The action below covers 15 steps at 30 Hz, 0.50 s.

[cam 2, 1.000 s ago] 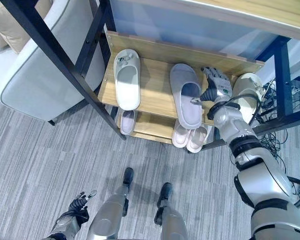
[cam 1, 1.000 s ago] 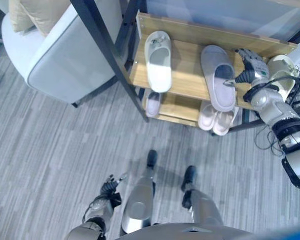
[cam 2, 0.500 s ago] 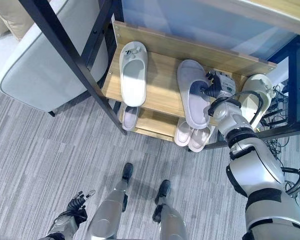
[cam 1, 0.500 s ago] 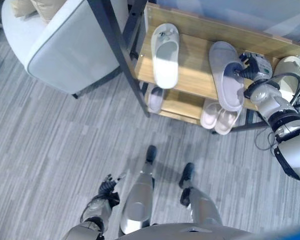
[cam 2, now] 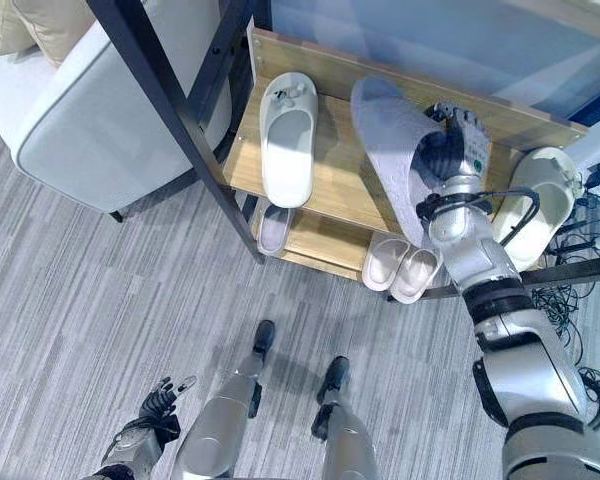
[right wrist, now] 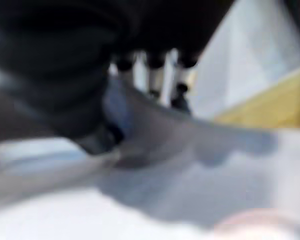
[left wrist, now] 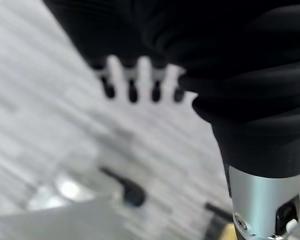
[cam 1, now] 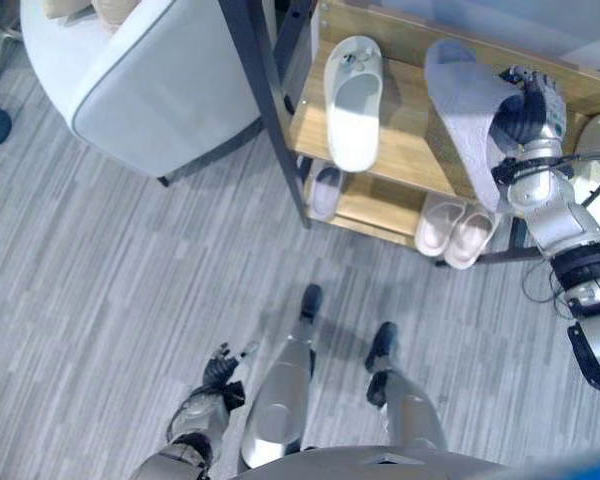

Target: Arrange the slippers neatly on the shoe rack.

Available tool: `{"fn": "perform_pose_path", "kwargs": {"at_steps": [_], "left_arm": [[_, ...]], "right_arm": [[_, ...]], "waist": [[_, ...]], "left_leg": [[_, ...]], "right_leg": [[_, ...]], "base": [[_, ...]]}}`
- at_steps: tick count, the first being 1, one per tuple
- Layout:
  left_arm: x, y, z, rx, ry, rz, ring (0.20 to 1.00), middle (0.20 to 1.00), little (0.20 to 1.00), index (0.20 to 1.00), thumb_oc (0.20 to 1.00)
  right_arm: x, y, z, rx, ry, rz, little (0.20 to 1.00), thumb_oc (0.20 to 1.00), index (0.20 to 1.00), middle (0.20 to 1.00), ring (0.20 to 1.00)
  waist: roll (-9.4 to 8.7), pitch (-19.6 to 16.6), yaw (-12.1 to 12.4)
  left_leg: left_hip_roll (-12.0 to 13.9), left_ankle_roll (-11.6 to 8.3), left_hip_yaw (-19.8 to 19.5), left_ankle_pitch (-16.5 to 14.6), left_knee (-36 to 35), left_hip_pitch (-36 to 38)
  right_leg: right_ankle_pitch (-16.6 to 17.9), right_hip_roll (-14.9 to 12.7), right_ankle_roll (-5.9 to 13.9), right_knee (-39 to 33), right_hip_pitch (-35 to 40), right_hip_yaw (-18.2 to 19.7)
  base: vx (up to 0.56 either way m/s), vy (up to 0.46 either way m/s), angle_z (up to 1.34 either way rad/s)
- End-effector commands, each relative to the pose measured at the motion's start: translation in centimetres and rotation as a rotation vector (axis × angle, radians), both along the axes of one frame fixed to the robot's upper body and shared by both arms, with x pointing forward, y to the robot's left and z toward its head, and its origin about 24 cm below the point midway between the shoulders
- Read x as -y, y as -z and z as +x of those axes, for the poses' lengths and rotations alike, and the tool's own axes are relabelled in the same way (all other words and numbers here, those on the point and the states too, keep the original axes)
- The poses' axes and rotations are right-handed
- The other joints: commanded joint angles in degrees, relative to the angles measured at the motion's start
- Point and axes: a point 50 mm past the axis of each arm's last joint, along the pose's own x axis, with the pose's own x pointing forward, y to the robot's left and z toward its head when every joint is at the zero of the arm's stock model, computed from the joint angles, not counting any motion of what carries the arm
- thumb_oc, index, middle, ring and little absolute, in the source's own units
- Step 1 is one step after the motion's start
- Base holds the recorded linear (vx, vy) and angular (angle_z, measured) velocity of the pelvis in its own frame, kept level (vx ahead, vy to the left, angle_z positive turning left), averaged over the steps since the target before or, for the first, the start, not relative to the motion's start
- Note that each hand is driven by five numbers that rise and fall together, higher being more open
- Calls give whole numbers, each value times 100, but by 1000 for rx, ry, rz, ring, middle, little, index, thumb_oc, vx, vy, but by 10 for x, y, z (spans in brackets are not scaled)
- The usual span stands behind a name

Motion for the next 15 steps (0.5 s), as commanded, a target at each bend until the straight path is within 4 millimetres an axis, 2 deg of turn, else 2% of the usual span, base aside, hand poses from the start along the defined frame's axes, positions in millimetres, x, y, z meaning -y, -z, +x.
{"fn": "perform_pose_path", "kwargs": {"at_steps": [1, 2, 3, 4, 5, 6, 8, 9, 11, 13, 14, 15], "left_arm": [[-16, -6, 3, 25, -42, 42, 1000, 1000, 1000, 1000, 1000], [-16, -6, 3, 25, -40, 43, 1000, 1000, 1000, 1000, 1000], [-19, -9, 5, 45, -47, 49, 1000, 1000, 1000, 1000, 1000], [-22, -11, 6, 58, -62, 49, 1000, 1000, 1000, 1000, 1000], [-22, -11, 6, 58, -62, 49, 1000, 1000, 1000, 1000, 1000], [-24, -10, 4, 51, -71, 51, 1000, 1000, 1000, 1000, 1000], [-25, -8, 0, 34, -74, 51, 1000, 1000, 1000, 1000, 1000], [-25, -6, -5, 19, -81, 43, 1000, 1000, 1000, 1000, 1000], [-24, -4, -8, 19, -93, 32, 1000, 1000, 1000, 1000, 1000], [-23, -4, -9, 23, -104, 30, 1000, 1000, 1000, 1000, 1000], [-22, -2, -13, 15, -119, 15, 1000, 1000, 1000, 1000, 1000], [-24, -3, -14, 25, -139, 8, 1000, 1000, 1000, 1000, 1000]], "right_arm": [[0, 6, -20, 30, -82, 22, 200, 200, 200, 200, 200], [1, 7, -21, 30, -81, 23, 200, 200, 200, 200, 200], [1, 25, -29, -16, -93, 37, 200, 200, 200, 200, 200], [3, 46, -38, -76, -99, 73, 200, 200, 200, 200, 200], [4, 46, -38, -76, -98, 74, 200, 200, 200, 200, 200], [3, 58, -42, -114, -102, 96, 200, 200, 200, 200, 200], [3, 86, -48, -206, -99, 157, 200, 200, 200, 200, 200], [4, 111, -56, -298, -90, 199, 200, 200, 200, 200, 200], [2, 137, -64, -378, -83, 283, 200, 200, 200, 200, 200], [-1, 144, -64, -403, -85, 306, 200, 200, 200, 200, 200], [-5, 162, -72, -469, -88, 328, 200, 200, 200, 200, 200], [-7, 167, -76, -491, -96, 328, 200, 200, 200, 200, 200]], "waist": [[-19, 438, -248], [-23, 426, -243], [-16, 449, -349], [8, 532, -534], [5, 520, -529], [-12, 536, -599], [-8, 546, -644], [41, 512, -742], [68, 514, -812], [91, 500, -822], [99, 491, -834], [118, 516, -818]], "left_leg": [[-135, 152, -196, -1280, 1006, 176], [-141, 155, -199, -1251, 990, 163], [-155, 157, -236, -1264, 968, 270], [-156, 171, -255, -1298, 927, 475], [-156, 171, -254, -1268, 906, 464], [-158, 179, -240, -1270, 864, 554], [-176, 191, -249, -1275, 823, 647], [-162, 190, -296, -1263, 676, 793], [-171, 176, -351, -1298, 640, 916], [-197, 167, -378, -1261, 657, 863], [-211, 127, -452, -1297, 776, 813], [-191, 79, -455, -1405, 972, 799]], "right_leg": [[-219, -231, 313, 560, 575, 281], [-203, -236, 313, 555, 560, 277], [-255, -126, 297, 631, 474, 428], [-347, 128, 242, 784, 238, 726], [-323, 128, 240, 770, 223, 728], [-351, 211, 206, 698, 178, 768], [-369, 243, 168, 564, 192, 700], [-309, 333, 158, 440, 123, 785], [-267, 444, 147, 320, 73, 960], [-214, 441, 146, 281, 28, 962], [-337, 526, 56, 357, 11, 1006], [-489, 551, -20, 463, 46, 947]], "base": [[87, 39, 17], [57, 2, 22], [91, 4, 22], [91, 3, 21], [97, -5, 1], [67, -37, 3], [125, -118, 4], [154, -161, -6], [151, -160, -20], [84, -134, -8], [118, -225, 10], [143, -282, 8]]}}
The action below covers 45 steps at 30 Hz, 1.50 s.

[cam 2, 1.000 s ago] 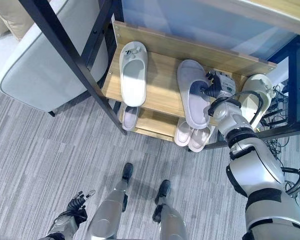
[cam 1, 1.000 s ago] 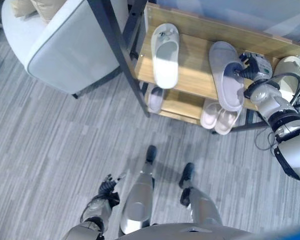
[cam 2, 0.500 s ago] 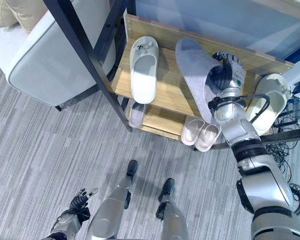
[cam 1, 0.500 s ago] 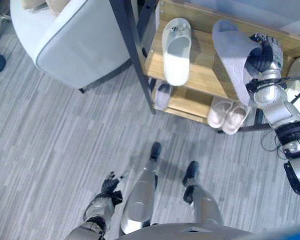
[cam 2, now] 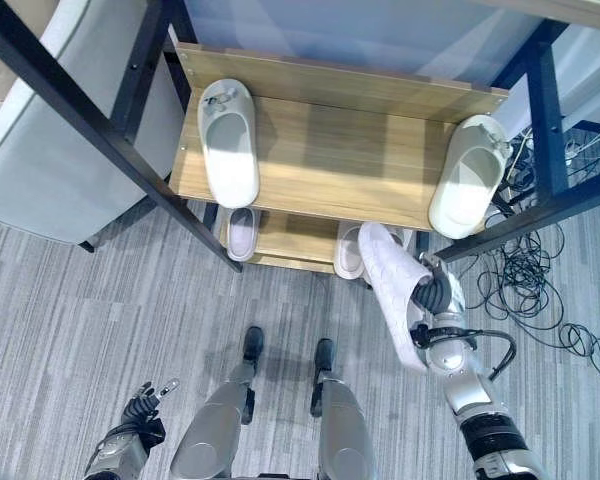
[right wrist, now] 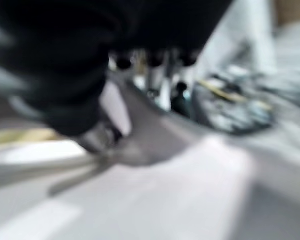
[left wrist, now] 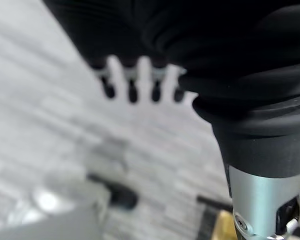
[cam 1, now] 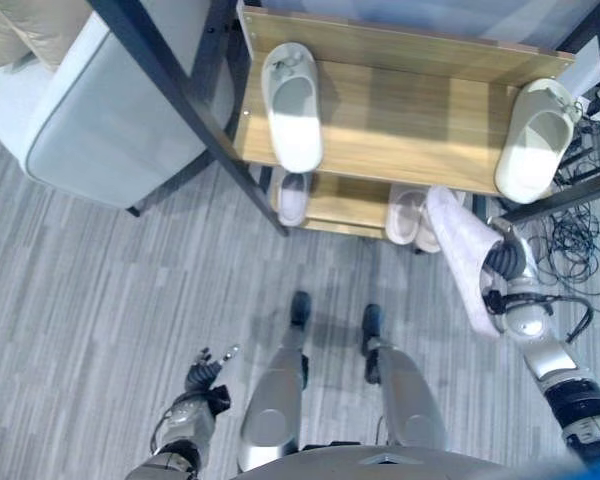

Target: Arrange the slippers neatly on the shoe rack.

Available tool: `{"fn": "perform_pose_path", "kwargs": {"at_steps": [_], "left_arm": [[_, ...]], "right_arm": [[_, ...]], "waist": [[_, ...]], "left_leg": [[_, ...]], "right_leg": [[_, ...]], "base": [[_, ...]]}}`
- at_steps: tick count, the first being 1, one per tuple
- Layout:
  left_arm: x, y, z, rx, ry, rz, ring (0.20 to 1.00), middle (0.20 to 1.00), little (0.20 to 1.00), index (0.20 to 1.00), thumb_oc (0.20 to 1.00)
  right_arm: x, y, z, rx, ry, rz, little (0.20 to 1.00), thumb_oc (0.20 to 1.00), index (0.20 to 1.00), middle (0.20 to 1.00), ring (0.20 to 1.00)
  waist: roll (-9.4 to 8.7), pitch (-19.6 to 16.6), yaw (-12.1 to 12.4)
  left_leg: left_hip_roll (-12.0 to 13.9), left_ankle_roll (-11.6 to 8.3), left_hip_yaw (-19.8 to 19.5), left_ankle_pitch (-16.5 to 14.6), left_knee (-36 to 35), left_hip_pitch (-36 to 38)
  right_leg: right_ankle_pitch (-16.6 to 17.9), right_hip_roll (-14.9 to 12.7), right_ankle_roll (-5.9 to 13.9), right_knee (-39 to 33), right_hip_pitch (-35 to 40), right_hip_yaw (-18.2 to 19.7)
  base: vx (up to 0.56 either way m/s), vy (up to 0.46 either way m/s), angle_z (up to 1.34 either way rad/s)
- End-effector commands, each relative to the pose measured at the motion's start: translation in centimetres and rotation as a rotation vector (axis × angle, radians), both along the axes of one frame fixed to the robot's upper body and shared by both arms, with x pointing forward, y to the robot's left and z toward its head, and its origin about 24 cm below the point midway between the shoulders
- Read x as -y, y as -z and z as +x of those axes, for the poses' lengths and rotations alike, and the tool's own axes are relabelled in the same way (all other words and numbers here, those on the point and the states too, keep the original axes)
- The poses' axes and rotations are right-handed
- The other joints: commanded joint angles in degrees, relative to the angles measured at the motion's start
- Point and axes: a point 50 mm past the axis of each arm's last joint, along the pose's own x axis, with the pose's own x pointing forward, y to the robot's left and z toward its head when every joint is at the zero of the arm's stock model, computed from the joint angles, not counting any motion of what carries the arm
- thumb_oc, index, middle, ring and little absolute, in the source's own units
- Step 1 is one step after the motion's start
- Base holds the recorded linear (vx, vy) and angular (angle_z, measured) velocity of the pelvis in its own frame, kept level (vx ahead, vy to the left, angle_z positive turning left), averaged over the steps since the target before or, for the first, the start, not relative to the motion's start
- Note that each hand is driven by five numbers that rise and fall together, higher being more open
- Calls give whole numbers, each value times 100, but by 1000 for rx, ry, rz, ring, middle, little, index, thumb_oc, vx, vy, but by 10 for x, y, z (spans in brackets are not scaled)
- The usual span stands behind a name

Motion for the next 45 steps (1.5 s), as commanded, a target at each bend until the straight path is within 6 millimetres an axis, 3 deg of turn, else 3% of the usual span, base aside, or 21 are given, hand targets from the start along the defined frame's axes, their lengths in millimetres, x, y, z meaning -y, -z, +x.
{"fn": "perform_pose_path", "kwargs": {"at_steps": [1, 5, 7, 8, 9, 11, 13, 16, 17, 21, 24, 26, 27, 31, 32, 35, 40, 42, 43, 44, 45], "left_arm": [[-16, -6, -2, 40, -65, 15, 1000, 1000, 1000, 1000, 1000], [-18, -12, 8, 87, -98, 22, 1000, 1000, 1000, 1000, 1000], [-17, -13, 11, 80, -74, 52, 1000, 1000, 1000, 1000, 1000], [-19, -14, 13, 67, -65, 77, 1000, 1000, 1000, 1000, 1000], [-19, -14, 13, 67, -65, 77, 1000, 1000, 1000, 1000, 1000], [-31, -16, 16, 49, -95, 102, 1000, 1000, 1000, 1000, 1000], [-33, -13, 10, 17, -101, 106, 1000, 1000, 1000, 1000, 1000], [-35, -9, 2, -42, -71, 153, 1000, 1000, 1000, 1000, 1000], [-36, -11, 4, -39, -65, 161, 1000, 1000, 1000, 1000, 1000], [-40, -18, 16, 12, -69, 172, 1000, 1000, 1000, 1000, 1000], [-37, -32, 41, 96, -30, 201, 1000, 1000, 1000, 1000, 1000], [-29, -54, 73, 232, 21, 217, 1000, 1000, 1000, 1000, 1000], [-26, -60, 81, 268, 51, 226, 1000, 1000, 1000, 1000, 1000], [-20, -85, 102, 398, 99, 272, 1000, 1000, 1000, 1000, 1000], [-10, -91, 109, 435, 156, 291, 1000, 1000, 1000, 1000, 1000], [-4, -101, 115, 475, 257, 372, 1000, 1000, 1000, 1000, 1000], [-12, -114, 126, 504, 226, 412, 1000, 1000, 1000, 1000, 1000], [-24, -127, 134, 541, 145, 415, 1000, 1000, 1000, 1000, 1000], [-24, -127, 134, 542, 144, 415, 1000, 1000, 1000, 1000, 1000], [-29, -129, 137, 538, 100, 398, 1000, 1000, 1000, 1000, 1000], [-33, -128, 137, 532, 65, 386, 1000, 1000, 1000, 1000, 1000]], "right_arm": [[-9, -18, 4, 83, -80, 16, 200, 200, 200, 200, 200], [-14, -17, 0, 77, -120, 32, 200, 200, 200, 200, 200], [-16, -18, 1, 76, -128, 30, 200, 200, 200, 200, 200], [-23, -22, 5, 102, -140, 63, 200, 200, 200, 200, 200], [-23, -22, 5, 102, -141, 63, 200, 200, 200, 200, 200], [-32, -27, 14, 132, -152, 95, 200, 200, 200, 200, 200], [-35, -25, 13, 123, -164, 98, 200, 200, 200, 200, 200], [-40, -31, 16, 146, -192, 107, 200, 200, 200, 200, 200], [-44, -30, 16, 145, -206, 126, 200, 200, 200, 200, 200], [-48, -28, 18, 133, -212, 141, 200, 200, 200, 200, 200], [-54, -24, 23, 139, -172, 257, 200, 200, 200, 200, 200], [-64, -36, 35, 196, -167, 340, 200, 200, 200, 200, 200], [-65, -38, 36, 208, -165, 355, 200, 200, 200, 200, 200], [-65, -32, 35, 205, -127, 387, 200, 200, 200, 200, 200], [-63, -26, 31, 193, -112, 388, 200, 200, 200, 200, 200], [-67, -24, 33, 187, -110, 418, 200, 200, 200, 200, 200], [-62, -32, 44, 231, -65, 500, 200, 200, 200, 200, 200], [-53, -60, 61, 302, -77, 415, 200, 200, 200, 200, 200], [-53, -61, 61, 304, -78, 415, 200, 200, 200, 200, 200], [-52, -77, 71, 372, -73, 598, 200, 200, 200, 200, 200], [-53, -89, 76, 432, -83, 731, 200, 200, 200, 200, 200]], "waist": [[-199, 34, 0], [-210, 87, -22], [-244, 40, -36], [-271, 35, 39], [-277, 40, 36], [-335, 126, 187], [-336, 109, 196], [-390, 99, 121], [-435, 141, 117], [-451, 216, 150], [-403, 375, 130], [-409, 604, 104], [-440, 647, 73], [-377, 736, -73], [-353, 735, -93], [-338, 736, -51], [-332, 732, -69], [-333, 721, -77], [-331, 698, -81], [-303, 677, -69], [-313, 627, -46]], "left_leg": [[-485, -21, -11, -1313, 1301, 211], [-264, -151, 216, -1133, 2285, -411], [88, -153, 575, -1006, 1817, -463], [283, -224, 560, -663, 1261, -566], [279, -225, 561, -650, 1239, -552], [614, -359, 382, -95, 605, -951], [671, -370, 423, -101, 364, -758], [473, -341, 405, -193, 809, -1063], [314, -302, 475, -363, 1081, -1109], [171, -173, 683, -605, 1316, -1135], [108, -53, 850, -781, 1427, -1165], [111, -47, 1051, -907, 1487, -1176], [102, -77, 1063, -1103, 1552, -1130], [48, 43, 1057, -1109, 1778, -1462], [-9, -11, 987, -1353, 2027, -1607], [39, -14, 995, -1439, 2341, -2016], [47, -5, 787, -1551, 3042, -2877], [81, 7, 679, -1796, 3866, -3583], [84, 7, 677, -1818, 3914, -3642], [117, 61, 622, -2079, 4643, -4201], [135, 71, 591, -2190, 5004, -4496]], "right_leg": [[-316, -175, 2, 41, 177, -22], [-511, -221, -164, 74, 395, -376], [-574, -246, -149, -94, 579, -547], [-638, -215, -156, -113, 662, -588], [-640, -220, -156, -112, 666, -588], [-793, -195, -155, 36, 648, -532], [-852, -194, -117, 143, 629, -457], [-713, -295, 11, 167, 529, -233], [-638, -425, 97, 84, 535, -44], [-434, -637, 211, 52, 498, 73], [-154, -908, 269, 321, 240, -30], [176, -1110, 280, 233, -41, -486], [122, -1092, 316, 104, -54, -549], [353, -1048, 365, -46, -604, -488], [129, -957, 354, 65, -691, -337], [39, -971, 330, 465, -1092, -427], [-281, -938, 312, 1357, -1900, -433], [-685, -985, 192, 2343, -2661, -377], [-709, -988, 191, 2388, -2718, -372], [-1056, -968, 58, 3229, -3359, -276], [-1217, -993, -12, 3564, -3656, -200]], "base": [[94, -197, 37], [81, -141, 58], [191, -13, 81], [188, 28, 55], [203, 57, 43], [176, 115, 48], [191, 218, 5], [162, 316, -41], [119, 308, -64], [95, 237, -58], [23, 216, -4], [7, 210, -29], [56, 97, -46], [26, 53, -20], [62, 11, 19], [-31, -22, 13], [-58, -85, 23], [-29, -58, 51], [-1, -9, 21], [31, -24, 12], [33, -25, 4]]}}
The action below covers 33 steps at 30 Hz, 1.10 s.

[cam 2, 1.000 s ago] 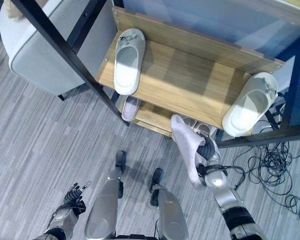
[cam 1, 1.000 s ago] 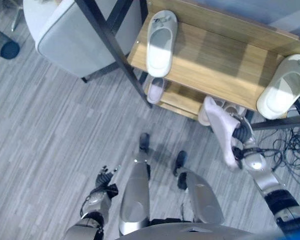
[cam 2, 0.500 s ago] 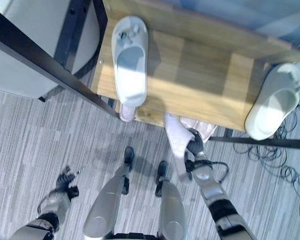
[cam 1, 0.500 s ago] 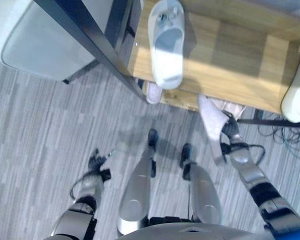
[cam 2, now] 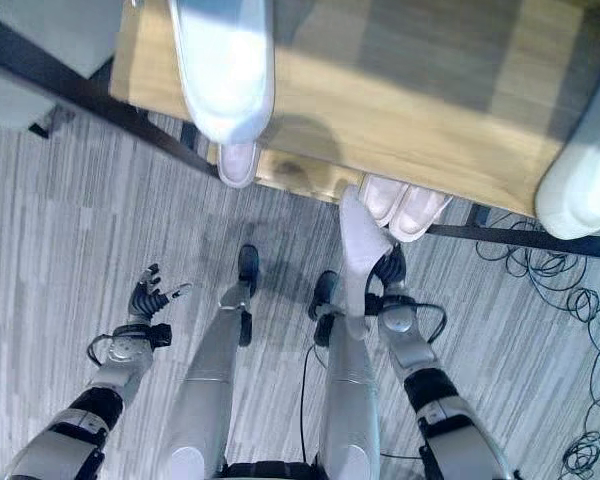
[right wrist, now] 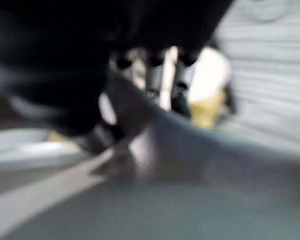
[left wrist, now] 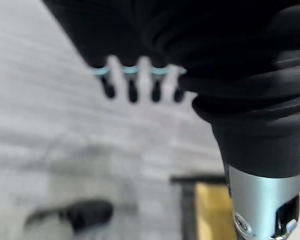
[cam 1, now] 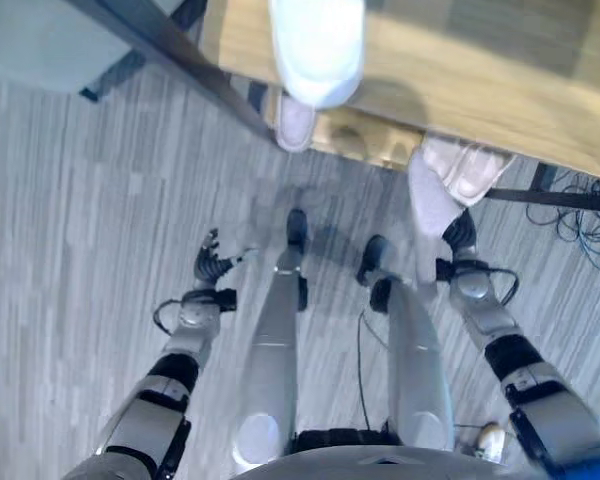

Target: Arrange the slippers neatly on the shoe rack.

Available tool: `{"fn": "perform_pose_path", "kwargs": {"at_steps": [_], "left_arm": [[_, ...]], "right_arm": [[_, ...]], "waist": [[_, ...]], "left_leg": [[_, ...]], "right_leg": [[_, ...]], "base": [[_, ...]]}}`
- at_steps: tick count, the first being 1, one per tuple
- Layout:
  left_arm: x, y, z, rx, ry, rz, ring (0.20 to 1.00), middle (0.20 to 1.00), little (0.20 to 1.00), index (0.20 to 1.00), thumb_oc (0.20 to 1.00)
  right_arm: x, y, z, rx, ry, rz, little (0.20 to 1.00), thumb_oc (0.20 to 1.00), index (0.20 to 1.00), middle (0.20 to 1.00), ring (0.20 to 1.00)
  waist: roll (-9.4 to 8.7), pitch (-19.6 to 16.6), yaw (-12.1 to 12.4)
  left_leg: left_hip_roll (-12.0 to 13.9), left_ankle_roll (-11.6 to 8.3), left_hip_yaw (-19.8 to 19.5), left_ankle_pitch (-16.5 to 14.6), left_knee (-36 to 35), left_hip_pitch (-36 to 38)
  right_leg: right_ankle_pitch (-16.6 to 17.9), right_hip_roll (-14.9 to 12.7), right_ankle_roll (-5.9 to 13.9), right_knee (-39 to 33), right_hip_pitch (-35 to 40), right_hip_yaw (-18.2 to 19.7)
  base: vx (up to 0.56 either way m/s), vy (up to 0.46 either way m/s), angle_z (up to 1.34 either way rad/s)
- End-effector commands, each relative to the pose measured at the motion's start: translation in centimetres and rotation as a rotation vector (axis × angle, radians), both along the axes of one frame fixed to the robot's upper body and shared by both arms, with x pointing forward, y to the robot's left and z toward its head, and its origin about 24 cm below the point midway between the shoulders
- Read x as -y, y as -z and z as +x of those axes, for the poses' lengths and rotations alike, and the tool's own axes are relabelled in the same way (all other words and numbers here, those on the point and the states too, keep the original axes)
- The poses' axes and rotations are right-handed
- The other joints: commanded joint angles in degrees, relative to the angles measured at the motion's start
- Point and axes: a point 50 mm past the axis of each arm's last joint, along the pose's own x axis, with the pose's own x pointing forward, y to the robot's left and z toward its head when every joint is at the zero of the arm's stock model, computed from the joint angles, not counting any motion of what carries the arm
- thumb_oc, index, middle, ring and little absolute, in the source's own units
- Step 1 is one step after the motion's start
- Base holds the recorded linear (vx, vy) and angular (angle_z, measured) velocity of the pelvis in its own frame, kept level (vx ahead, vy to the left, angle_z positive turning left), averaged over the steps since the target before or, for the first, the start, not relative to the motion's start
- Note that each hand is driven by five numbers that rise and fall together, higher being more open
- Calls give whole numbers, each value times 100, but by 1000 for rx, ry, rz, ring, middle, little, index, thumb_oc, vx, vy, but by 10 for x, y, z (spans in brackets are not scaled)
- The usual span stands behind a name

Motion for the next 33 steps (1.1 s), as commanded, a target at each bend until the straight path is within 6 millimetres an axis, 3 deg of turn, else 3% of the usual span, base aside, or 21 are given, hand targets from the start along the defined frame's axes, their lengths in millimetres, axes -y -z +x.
{"fn": "perform_pose_path", "kwargs": {"at_steps": [1, 2, 3, 4, 5, 6, 8, 10, 11, 12, 13, 15, 19, 26, 30, 33], "left_arm": [[-12, 4, -10, 37, -106, -71, 1000, 1000, 1000, 1000, 1000], [-20, 4, -11, 42, -168, -133, 1000, 1000, 1000, 1000, 1000], [-20, 4, -10, 43, -168, -135, 1000, 1000, 1000, 1000, 1000], [-29, -6, -6, 88, -235, -164, 1000, 1000, 1000, 1000, 1000], [-29, -6, -6, 88, -236, -164, 1000, 1000, 1000, 1000, 1000], [-33, -15, -2, 123, -257, -159, 1000, 1000, 1000, 1000, 1000], [-39, -24, 1, 166, -291, -184, 1000, 1000, 1000, 1000, 1000], [-43, -31, 3, 203, -316, -211, 1000, 1000, 1000, 1000, 1000], [-43, -31, 3, 204, -316, -212, 1000, 1000, 1000, 1000, 1000], [-46, -35, 5, 222, -332, -225, 1000, 1000, 1000, 1000, 1000], [-46, -38, 6, 230, -332, -225, 1000, 1000, 1000, 1000, 1000], [-45, -39, 6, 240, -331, -232, 1000, 1000, 1000, 1000, 1000], [-43, -28, -2, 224, -347, -281, 1000, 1000, 1000, 1000, 1000], [-49, -1, -27, 151, -399, -332, 1000, 1000, 1000, 1000, 1000], [-51, 6, -33, 115, -405, -320, 1000, 1000, 1000, 1000, 1000], [-50, 12, -33, 76, -389, -314, 1000, 1000, 1000, 1000, 1000]], "right_arm": [[6, -5, -10, 112, -7, 332, 200, 200, 200, 200, 200], [-2, -41, -1, 217, -78, 331, 200, 200, 200, 200, 200], [-2, -42, -1, 218, -79, 330, 200, 200, 200, 200, 200], [-15, -102, 0, 412, -173, 241, 200, 200, 200, 200, 200], [-15, -102, 0, 412, -173, 241, 200, 200, 200, 200, 200], [-23, -136, -3, 519, -212, 165, 200, 200, 200, 200, 200], [-36, -173, -11, 640, -265, 76, 200, 200, 200, 200, 200], [-46, -203, -19, 738, -306, 30, 200, 200, 200, 200, 200], [-47, -203, -18, 740, -306, 29, 200, 200, 200, 200, 200], [-62, -230, -26, 820, -349, -27, 200, 200, 200, 200, 200], [-69, -241, -28, 842, -364, -61, 200, 200, 200, 200, 200], [-82, -256, -30, 868, -385, -127, 200, 200, 200, 200, 200], [-92, -263, -27, 850, -389, -182, 200, 200, 200, 200, 200], [-113, -276, 6, 701, -361, -185, 200, 200, 200, 200, 200], [-127, -282, 20, 644, -283, -338, 200, 200, 200, 200, 200], [-145, -277, 41, 507, -157, -448, 200, 200, 200, 200, 200]], "waist": [[19, -184, 51], [6, -217, 81], [4, -238, 75], [-20, -374, 111], [-21, -384, 109], [-34, -443, 119], [-52, -512, 128], [-57, -506, 153], [-62, -495, 146], [-128, -371, 188], [-166, -293, 218], [-217, -68, 249], [-277, -52, 308], [-257, -52, 453], [-210, -52, 493], [-139, -52, 570]], "left_leg": [[360, 55, 15, -1464, 1710, -686], [415, 112, -91, -1653, 2301, -1178], [417, 111, -91, -1676, 2347, -1229], [383, 217, -196, -2006, 3346, -2060], [381, 217, -196, -2007, 3351, -2073], [330, 272, -244, -2231, 3957, -2513], [332, 306, -284, -2443, 4549, -2958], [309, 348, -301, -2628, 5066, -3228], [307, 350, -294, -2632, 5074, -3230], [324, 356, -284, -2795, 5442, -3236], [315, 360, -269, -2877, 5653, -3236], [340, 385, -223, -3061, 6078, -3236], [382, 407, -187, -3336, 6524, -3236], [427, 398, -311, -3660, 7199, -3236], [460, 407, -364, -3763, 7350, -3236], [484, 401, -436, -3872, 7523, -3236]], "right_leg": [[-71, -54, 438, 426, -413, 458], [-418, -118, 280, 1039, -923, 587], [-445, -120, 278, 1087, -976, 596], [-888, -129, 85, 2177, -1866, 724], [-890, -131, 85, 2183, -1879, 725], [-1140, -119, -30, 2841, -2351, 815], [-1380, -140, -131, 3430, -2813, 908], [-1563, -138, -224, 3972, -3129, 997], [-1568, -142, -227, 3991, -3140, 1008], [-1720, -155, -285, 4380, -3231, 1135], [-1776, -152, -307, 4597, -3264, 1192], [-1913, -129, -372, 5055, -3350, 1370], [-2073, -106, -449, 5541, -3493, 1636], [-2345, -31, -600, 6344, -3585, 1984], [-2421, -37, -634, 6483, -3585, 2010], [-2474, -28, -669, 6616, -3585, 2014]], "base": [[71, -48, -1], [57, -29, 3], [158, -92, 0], [120, -65, 1], [179, -95, -3], [120, -44, 6], [139, -48, 5], [95, -27, 1], [89, -34, -15], [73, -30, -14], [91, -28, -9], [74, -14, 3], [68, -17, 0], [28, 5, -5], [12, 17, -6], [7, 26, -5]]}}
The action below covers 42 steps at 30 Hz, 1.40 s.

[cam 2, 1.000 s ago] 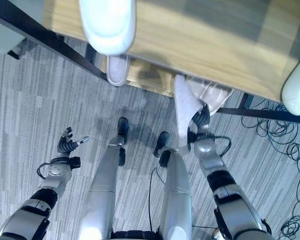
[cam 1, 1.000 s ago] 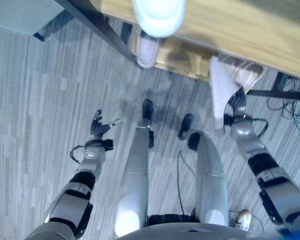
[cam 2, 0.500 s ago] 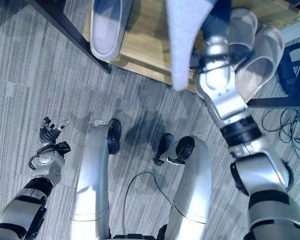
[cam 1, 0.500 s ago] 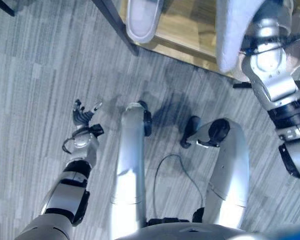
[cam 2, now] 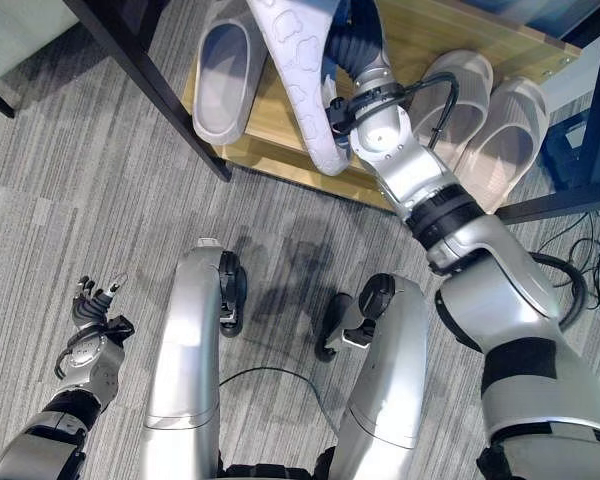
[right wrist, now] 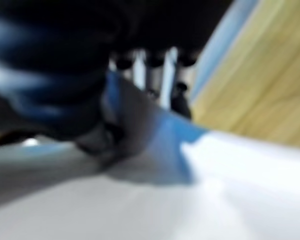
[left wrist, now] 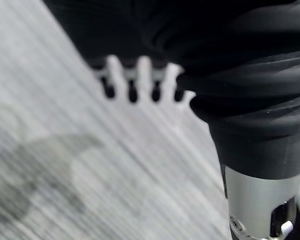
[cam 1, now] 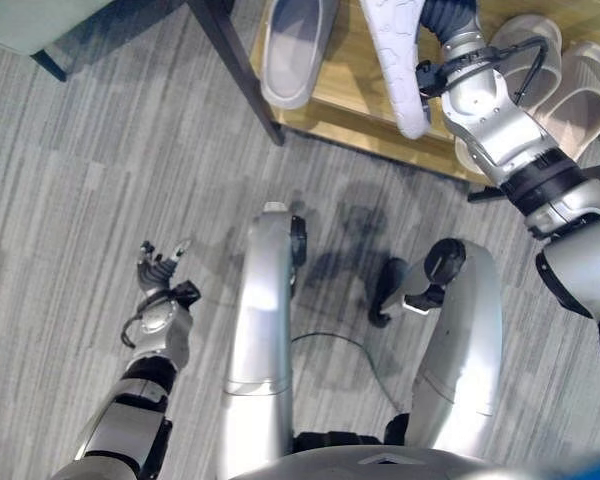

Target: Arrange the slippers neatly on the shoe rack.

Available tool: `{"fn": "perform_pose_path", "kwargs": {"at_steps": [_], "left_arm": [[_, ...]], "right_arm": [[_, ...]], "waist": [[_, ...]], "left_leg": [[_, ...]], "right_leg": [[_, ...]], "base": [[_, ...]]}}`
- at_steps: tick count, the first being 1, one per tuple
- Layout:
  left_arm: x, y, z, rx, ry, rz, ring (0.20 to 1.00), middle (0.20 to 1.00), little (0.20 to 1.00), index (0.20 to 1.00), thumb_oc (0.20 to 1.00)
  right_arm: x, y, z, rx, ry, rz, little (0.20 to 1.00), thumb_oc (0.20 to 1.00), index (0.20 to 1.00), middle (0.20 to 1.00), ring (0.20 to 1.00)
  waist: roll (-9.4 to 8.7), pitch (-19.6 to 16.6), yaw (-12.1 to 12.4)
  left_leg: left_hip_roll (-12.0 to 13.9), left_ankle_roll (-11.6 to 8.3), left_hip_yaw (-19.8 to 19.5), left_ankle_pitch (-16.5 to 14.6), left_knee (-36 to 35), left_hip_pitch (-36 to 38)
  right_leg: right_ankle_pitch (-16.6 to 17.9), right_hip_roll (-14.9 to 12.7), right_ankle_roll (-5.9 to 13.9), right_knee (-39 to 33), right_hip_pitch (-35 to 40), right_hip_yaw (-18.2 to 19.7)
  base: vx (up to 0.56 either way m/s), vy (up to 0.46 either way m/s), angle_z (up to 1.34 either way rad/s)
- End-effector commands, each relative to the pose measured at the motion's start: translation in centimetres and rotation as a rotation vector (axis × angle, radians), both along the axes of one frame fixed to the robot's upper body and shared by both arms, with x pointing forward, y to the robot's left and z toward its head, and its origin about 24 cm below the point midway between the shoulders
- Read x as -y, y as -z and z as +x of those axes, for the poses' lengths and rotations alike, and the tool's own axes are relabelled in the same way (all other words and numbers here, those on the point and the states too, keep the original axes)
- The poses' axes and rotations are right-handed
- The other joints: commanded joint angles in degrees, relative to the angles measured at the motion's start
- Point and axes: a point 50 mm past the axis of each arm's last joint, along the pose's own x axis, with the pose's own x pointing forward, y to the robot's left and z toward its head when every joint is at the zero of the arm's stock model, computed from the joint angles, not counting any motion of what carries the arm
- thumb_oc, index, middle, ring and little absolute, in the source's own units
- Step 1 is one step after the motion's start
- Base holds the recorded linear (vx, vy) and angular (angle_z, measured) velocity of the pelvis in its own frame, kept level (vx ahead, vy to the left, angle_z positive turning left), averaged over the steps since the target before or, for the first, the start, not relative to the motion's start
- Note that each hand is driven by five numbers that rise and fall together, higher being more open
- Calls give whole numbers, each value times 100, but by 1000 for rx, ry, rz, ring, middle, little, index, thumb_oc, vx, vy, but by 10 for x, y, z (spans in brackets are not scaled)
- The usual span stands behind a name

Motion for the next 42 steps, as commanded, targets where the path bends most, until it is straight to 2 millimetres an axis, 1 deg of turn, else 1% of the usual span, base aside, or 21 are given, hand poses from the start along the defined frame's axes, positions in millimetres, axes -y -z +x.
{"fn": "perform_pose_path", "kwargs": {"at_steps": [1, 2, 4, 5, 7, 9, 10, 11, 17, 18, 20, 23, 26, 33, 34, 35, 36, 37, 38, 40, 42], "left_arm": [[-4, 2, -2, -9, -1, 12, 1000, 1000, 1000, 1000, 1000], [-2, 5, -2, -26, 0, 0, 1000, 1000, 1000, 1000, 1000], [0, 6, -1, -31, 5, -4, 1000, 1000, 1000, 1000, 1000], [3, 12, -2, -62, 12, -9, 1000, 1000, 1000, 1000, 1000], [4, 12, -1, -75, 23, 4, 1000, 1000, 1000, 1000, 1000], [5, 16, -3, -99, 32, 16, 1000, 1000, 1000, 1000, 1000], [5, 16, -3, -99, 32, 16, 1000, 1000, 1000, 1000, 1000], [8, 18, -5, -103, 43, 19, 1000, 1000, 1000, 1000, 1000], [14, 21, -5, -124, 65, 48, 1000, 1000, 1000, 1000, 1000], [18, 22, -5, -129, 75, 55, 1000, 1000, 1000, 1000, 1000], [19, 24, -6, -136, 70, 62, 1000, 1000, 1000, 1000, 1000], [21, 30, -11, -167, 78, 71, 1000, 1000, 1000, 1000, 1000], [24, 36, -14, -186, 79, 57, 1000, 1000, 1000, 1000, 1000], [29, 41, -15, -216, 113, 54, 1000, 1000, 1000, 1000, 1000], [31, 43, -16, -221, 124, 49, 1000, 1000, 1000, 1000, 1000], [32, 43, -16, -221, 124, 49, 1000, 1000, 1000, 1000, 1000], [32, 44, -17, -229, 128, 44, 1000, 1000, 1000, 1000, 1000], [33, 46, -18, -237, 134, 45, 1000, 1000, 1000, 1000, 1000], [33, 46, -18, -237, 134, 45, 1000, 1000, 1000, 1000, 1000], [33, 49, -21, -253, 143, 56, 1000, 1000, 1000, 1000, 1000], [36, 47, -19, -237, 154, 63, 1000, 1000, 1000, 1000, 1000]], "right_arm": [[-33, -47, -9, 104, 51, -81, 200, 200, 200, 200, 200], [-33, -43, -5, 88, 104, -132, 200, 200, 200, 200, 200], [-34, -43, -4, 77, 125, -141, 200, 200, 200, 200, 200], [-35, -41, -2, 53, 145, -125, 200, 200, 200, 200, 200], [-33, -45, -2, 67, 200, -160, 200, 200, 200, 200, 200], [-21, -47, 0, 87, 320, -256, 200, 200, 200, 200, 200], [-21, -47, 0, 87, 320, -256, 200, 200, 200, 200, 200], [-8, -47, 2, 122, 422, -344, 200, 200, 200, 200, 200], [7, -48, 2, 119, 509, -267, 200, 200, 200, 200, 200], [14, -47, 2, 115, 516, -205, 200, 200, 200, 200, 200], [18, -47, 2, 101, 494, -117, 200, 200, 200, 200, 200], [24, -47, 2, 88, 510, -66, 200, 200, 200, 200, 200], [20, -44, 3, 74, 479, -31, 200, 200, 200, 200, 200], [25, -38, 5, 15, 453, 47, 200, 200, 200, 200, 200], [25, -38, 5, 10, 435, 81, 288, 288, 288, 288, 288], [25, -38, 5, 10, 435, 81, 476, 476, 476, 476, 476], [26, -38, 5, 9, 426, 101, 555, 555, 555, 555, 555], [27, -39, 5, 3, 403, 166, 1000, 1000, 1000, 1000, 1000], [28, -39, 5, 2, 403, 167, 1000, 1000, 1000, 1000, 1000], [30, -40, 5, -10, 367, 280, 1000, 1000, 1000, 1000, 1000], [27, -43, 4, -2, 338, 326, 1000, 1000, 1000, 1000, 1000]], "waist": [[62, 182, 179], [93, 182, 194], [114, 182, 207], [125, 182, 221], [131, 182, 230], [139, 182, 242], [139, 182, 242], [155, 182, 256], [214, 182, 288], [235, 182, 291], [248, 182, 306], [272, 182, 338], [269, 182, 335], [289, 182, 360], [298, 182, 357], [299, 182, 358], [303, 182, 360], [323, 182, 366], [322, 182, 368], [356, 182, 389], [369, 182, 398]], "left_leg": [[-43, 201, -498, -1174, 338, 401], [-38, 196, -509, -1202, 372, 401], [-36, 195, -512, -1219, 397, 401], [-40, 196, -505, -1265, 469, 401], [-31, 194, -501, -1307, 498, 401], [-29, 194, -493, -1348, 530, 401], [-29, 194, -493, -1348, 530, 401], [-19, 185, -483, -1371, 559, 401], [-10, 182, -476, -1425, 612, 401], [-2, 178, -470, -1430, 624, 401], [-4, 179, -462, -1441, 646, 401], [-17, 187, -450, -1474, 685, 401], [-17, 191, -437, -1494, 704, 401], [-19, 193, -390, -1497, 702, 401], [-12, 192, -380, -1485, 703, 401], [-12, 192, -379, -1484, 702, 401], [-6, 193, -372, -1482, 702, 401], [-8, 191, -374, -1477, 708, 401], [-8, 191, -374, -1478, 709, 401], [-3, 198, -366, -1481, 710, 401], [14, 196, -353, -1480, 713, 401]], "right_leg": [[-159, 151, -31, -118, 248, 818], [-170, 149, -31, -100, 248, 817], [-189, 144, -37, -69, 248, 807], [-214, 142, -38, -2, 248, 816], [-231, 141, -32, 36, 248, 832], [-240, 119, -27, 59, 248, 837], [-240, 119, -27, 59, 248, 837], [-249, 119, -22, 83, 248, 848], [-275, 111, -25, 124, 248, 834], [-281, 106, -22, 134, 248, 828], [-288, 104, -24, 158, 248, 831], [-314, 90, -27, 212, 248, 827], [-307, 106, -23, 228, 248, 843], [-292, 93, -16, 247, 248, 880], [-282, 87, -13, 254, 248, 882], [-281, 87, -13, 253, 248, 883], [-287, 87, -19, 260, 248, 884], [-305, 79, -33, 286, 248, 883], [-306, 79, -33, 287, 248, 883], [-309, 71, -33, 318, 248, 891], [-311, 61, -43, 338, 248, 907]], "base": [[4, 37, -3], [9, 34, -2], [0, 0, 0], [0, 0, 0], [9, 2, 2], [0, 0, 0], [12, 5, 3], [0, 0, 0], [2, 1, 1], [9, 14, 4], [7, 1, 2], [0, 0, 0], [2, 5, 1], [-2, 5, 4], [0, 0, 0], [0, 0, 0], [0, 0, 0], [0, 0, 0], [0, 0, 0], [0, 0, 0], [0, 0, 0]]}}
